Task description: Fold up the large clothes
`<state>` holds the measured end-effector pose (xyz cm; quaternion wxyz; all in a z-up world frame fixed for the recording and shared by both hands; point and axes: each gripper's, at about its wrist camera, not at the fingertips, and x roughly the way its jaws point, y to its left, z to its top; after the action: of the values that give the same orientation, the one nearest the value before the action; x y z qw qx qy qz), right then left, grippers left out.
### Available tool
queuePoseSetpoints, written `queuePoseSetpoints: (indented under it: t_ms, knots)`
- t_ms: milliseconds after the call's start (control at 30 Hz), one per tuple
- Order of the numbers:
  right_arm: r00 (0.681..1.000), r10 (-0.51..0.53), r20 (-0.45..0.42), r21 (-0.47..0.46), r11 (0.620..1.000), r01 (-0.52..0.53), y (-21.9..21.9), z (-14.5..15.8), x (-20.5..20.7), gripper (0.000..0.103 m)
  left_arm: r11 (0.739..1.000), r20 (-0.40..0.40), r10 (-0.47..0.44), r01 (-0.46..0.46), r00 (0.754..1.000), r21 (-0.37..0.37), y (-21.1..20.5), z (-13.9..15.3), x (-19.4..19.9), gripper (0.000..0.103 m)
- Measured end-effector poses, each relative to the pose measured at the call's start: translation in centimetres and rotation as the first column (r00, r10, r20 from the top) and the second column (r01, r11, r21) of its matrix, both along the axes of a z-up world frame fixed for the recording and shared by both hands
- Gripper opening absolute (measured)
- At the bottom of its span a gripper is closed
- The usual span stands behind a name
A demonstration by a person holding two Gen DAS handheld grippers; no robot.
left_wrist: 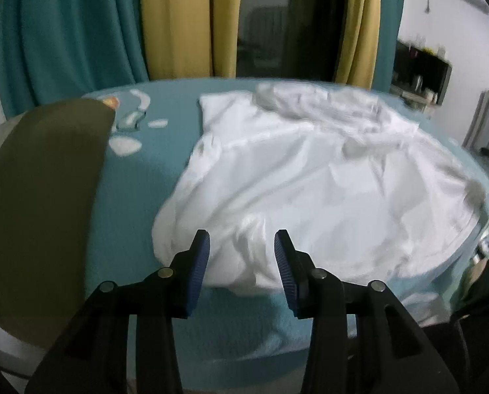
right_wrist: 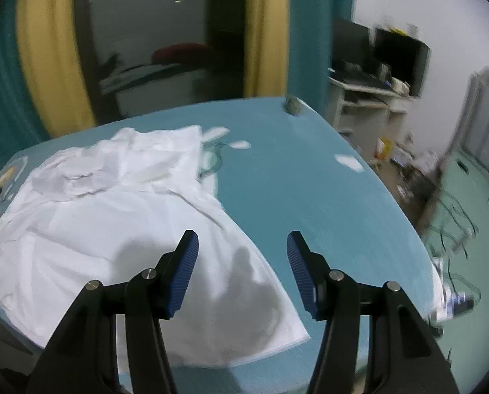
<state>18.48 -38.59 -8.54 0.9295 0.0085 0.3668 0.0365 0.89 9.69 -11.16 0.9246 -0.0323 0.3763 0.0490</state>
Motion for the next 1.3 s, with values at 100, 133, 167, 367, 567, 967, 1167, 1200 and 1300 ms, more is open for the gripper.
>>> queuePoseSetpoints:
  t_ms: [100, 133, 167, 367, 567, 967, 1167, 1200, 1300]
  knots:
    - [0.998, -0.046, -0.03, 0.004, 0.999, 0.046, -1.9, -1.1, -1.0, 0.056, 1.0, -0.042, -0.001, 0.002, 0.999, 0.029, -0.1, -1.4, 0.1, 0.043]
    - [0.997, -0.059, -0.04, 0.001, 0.998, 0.059, -2.4, -1.5, -1.2, 0.056, 0.999, -0.032, -0.004, 0.006, 0.999, 0.037, -0.2, -1.4, -0.1, 0.043]
    - [0.996, -0.072, -0.052, -0.005, 0.997, 0.072, -2.9, -1.9, -1.4, 0.056, 0.999, -0.034, -0.011, 0.013, 0.999, 0.044, -0.3, -1.4, -0.2, 0.043]
    - [0.991, -0.095, -0.097, 0.011, 0.995, 0.097, -4.8, -4.4, -2.0, 0.056, 1.0, 0.015, -0.015, 0.014, 1.0, 0.028, 0.8, -0.6, -1.7, 0.003]
    - [0.993, -0.048, -0.11, 0.083, 0.995, 0.057, -4.4, -6.0, -1.6, 0.056, 0.997, 0.066, 0.031, -0.036, 0.997, 0.064, 2.7, 0.7, -4.2, 0.003]
    - [0.995, 0.035, -0.097, -0.093, 0.995, -0.044, -0.2, -6.3, -3.2, 0.004, 0.994, 0.086, 0.086, -0.08, 0.993, -0.073, 5.1, 1.0, -5.3, 0.021]
    - [0.996, -0.008, -0.085, -0.071, 0.998, 0.002, -1.6, -5.6, -3.3, 0.003, 0.993, 0.189, 0.085, -0.068, 0.978, -0.094, 5.4, 3.2, -6.7, 0.052]
    - [0.997, -0.006, -0.08, -0.068, 0.998, 0.001, -1.6, -5.3, -3.4, 0.003, 0.992, 0.197, 0.09, -0.07, 0.976, -0.106, 5.6, 3.3, -6.7, 0.053]
    - [0.997, 0.0, -0.073, -0.076, 0.997, -0.006, -1.3, -4.9, -3.4, 0.003, 0.982, 0.178, 0.123, -0.094, 0.976, -0.161, 6.2, 3.0, -5.8, 0.056]
